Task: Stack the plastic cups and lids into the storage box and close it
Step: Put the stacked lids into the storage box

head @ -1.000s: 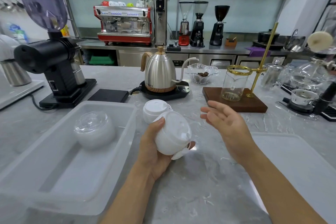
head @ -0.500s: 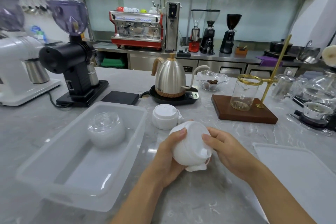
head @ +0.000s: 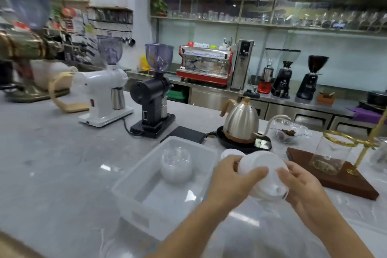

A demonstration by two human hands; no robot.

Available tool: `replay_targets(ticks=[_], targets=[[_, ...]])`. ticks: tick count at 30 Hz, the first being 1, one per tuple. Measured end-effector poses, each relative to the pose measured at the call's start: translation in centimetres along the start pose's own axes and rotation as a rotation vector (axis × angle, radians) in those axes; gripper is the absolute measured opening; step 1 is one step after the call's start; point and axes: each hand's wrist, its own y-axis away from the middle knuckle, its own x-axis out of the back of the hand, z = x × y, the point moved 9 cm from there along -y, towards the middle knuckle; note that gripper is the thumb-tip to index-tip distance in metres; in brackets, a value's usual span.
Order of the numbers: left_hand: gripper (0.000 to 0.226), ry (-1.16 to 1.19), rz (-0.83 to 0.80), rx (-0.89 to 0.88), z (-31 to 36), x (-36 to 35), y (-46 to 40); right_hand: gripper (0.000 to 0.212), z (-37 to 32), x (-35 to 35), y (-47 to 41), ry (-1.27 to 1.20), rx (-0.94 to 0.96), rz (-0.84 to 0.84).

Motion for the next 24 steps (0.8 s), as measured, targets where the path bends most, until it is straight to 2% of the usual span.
replay_targets(ticks=[2,4,9,13,15,19,24], targets=[[0.042,-0.006,-0.037,0.025,1.6,2.2,-0.2,0.056,-1.1,-2.1,-1.0,0.079,0.025,-0.016],[0.03,-0.058,-0.058,0.07,3.0,5.4,-0.4,0.051,-2.4,-5.1,-2.0,0.144,0.042,-0.047],[0.031,-0.095,-0.066,0.233,3.9,12.7,-0.3,0.033,-3.5,-11.6,-4.9,0.298,0.006,-0.149],[0.029,-0.102,-0.058,0.348,2.7,17.1,-0.1,0.033,-2.2,-16.2,-6.2,0.433,-0.07,-0.24],[0.034,-0.135,-0.057,0.399,1.7,18.4,-0.2,0.036,-1.4,-17.3,-6.7,0.544,-0.063,-0.257],[0.038,-0.192,-0.08,0.473,-0.2,19.4,-0.7,0.066,0.3,-17.6,-7.7,0.757,-0.082,-0.281],[0.043,-0.368,-0.105,0.535,-2.5,18.7,-1.2,0.046,1.8,-16.5,-7.7,0.945,-0.08,-0.313]])
